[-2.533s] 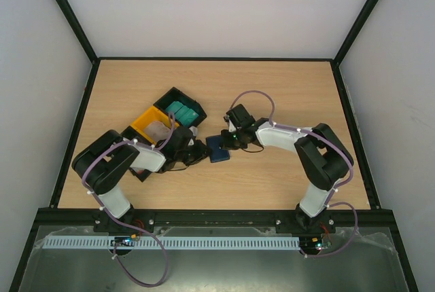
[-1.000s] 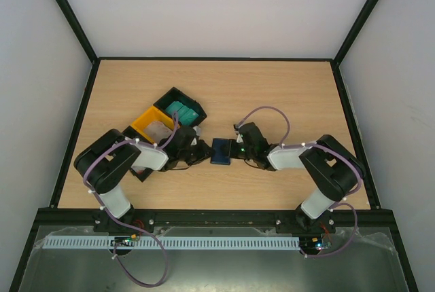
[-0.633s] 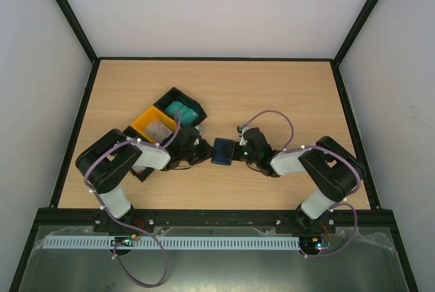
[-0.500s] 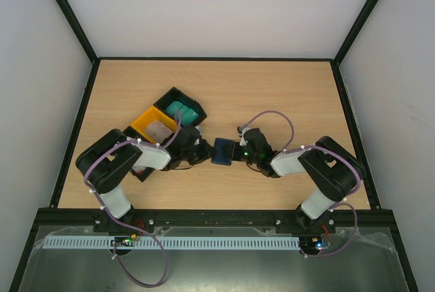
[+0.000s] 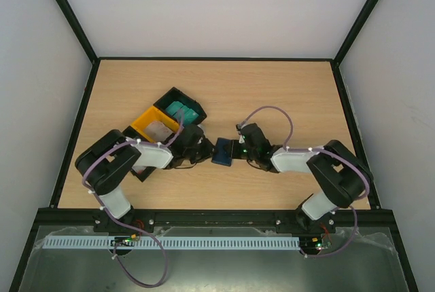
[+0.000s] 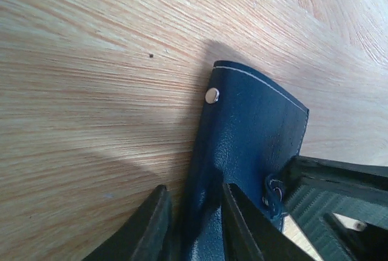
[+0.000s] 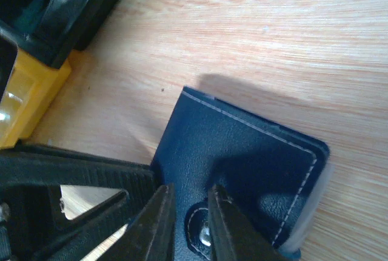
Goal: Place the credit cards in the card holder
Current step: Close the card holder at the center of the board, then reset both arms
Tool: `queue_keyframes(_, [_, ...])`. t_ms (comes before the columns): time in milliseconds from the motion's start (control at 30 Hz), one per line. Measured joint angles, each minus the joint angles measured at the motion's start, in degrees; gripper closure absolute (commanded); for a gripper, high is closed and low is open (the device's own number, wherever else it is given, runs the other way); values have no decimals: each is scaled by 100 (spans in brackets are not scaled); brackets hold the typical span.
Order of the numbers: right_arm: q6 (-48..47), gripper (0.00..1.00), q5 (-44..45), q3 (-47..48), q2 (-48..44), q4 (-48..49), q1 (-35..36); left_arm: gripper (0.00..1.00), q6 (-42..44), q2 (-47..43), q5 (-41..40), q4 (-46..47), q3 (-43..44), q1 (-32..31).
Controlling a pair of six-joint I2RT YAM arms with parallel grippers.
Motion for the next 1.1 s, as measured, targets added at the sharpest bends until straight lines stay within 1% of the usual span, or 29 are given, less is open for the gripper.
queue_keyframes(133, [-144,67,426,785,-313,-1510,-22,60,203,-173,-313,-693,269,-35])
queue_keyframes(233, [-205,56,748,1403,-505,-2186,-87,52,444,-442,-612,-1357,570,-15])
queue_keyframes(300, [-234,53,964,1587,-756,-2476,-109,45,623,-708,-796,-1711,772,-7])
queue_keyframes(400, [-291,48,1403,1672,-1401,-3025,-125,27,903,-1296,-1088,-2090,990,2])
queue_keyframes(433, [-328,45,1556,1676,-1652,-3235,-127,20,997,-1572,-1207,-2194,1021,15])
queue_keyframes(467, [-356,41,1668,1679,-1856,-3394,-131,17,1113,-1845,-1322,-2284,1029,15])
queue_keyframes(500, [-409,37,1843,1690,-2094,-3615,-131,7,1228,-2116,-1443,-2393,1034,15])
queue_keyframes(533, [-457,34,2022,1722,-2334,-3845,-136,2,1340,-2387,-1574,-2505,1036,17])
queue_keyframes(700, [-636,15,3128,2111,-3377,-4704,-153,1,1969,-3853,-2229,-3075,1049,20])
queue_keyframes(800, [-719,2,3722,2345,-3956,-5005,-153,1,2271,-4701,-2618,-3379,1093,20])
queue_keyframes(833, [-752,1,3932,2398,-4194,-5080,-153,1,2367,-4986,-2754,-3475,1110,20])
queue_keyframes(933, [-844,2,4380,2430,-4837,-5200,-155,1,2610,-5790,-3104,-3746,1158,20])
queue_keyframes(1100, [-811,2,4999,2433,-5641,-5335,-157,1,2839,-6603,-3565,-4186,1410,20])
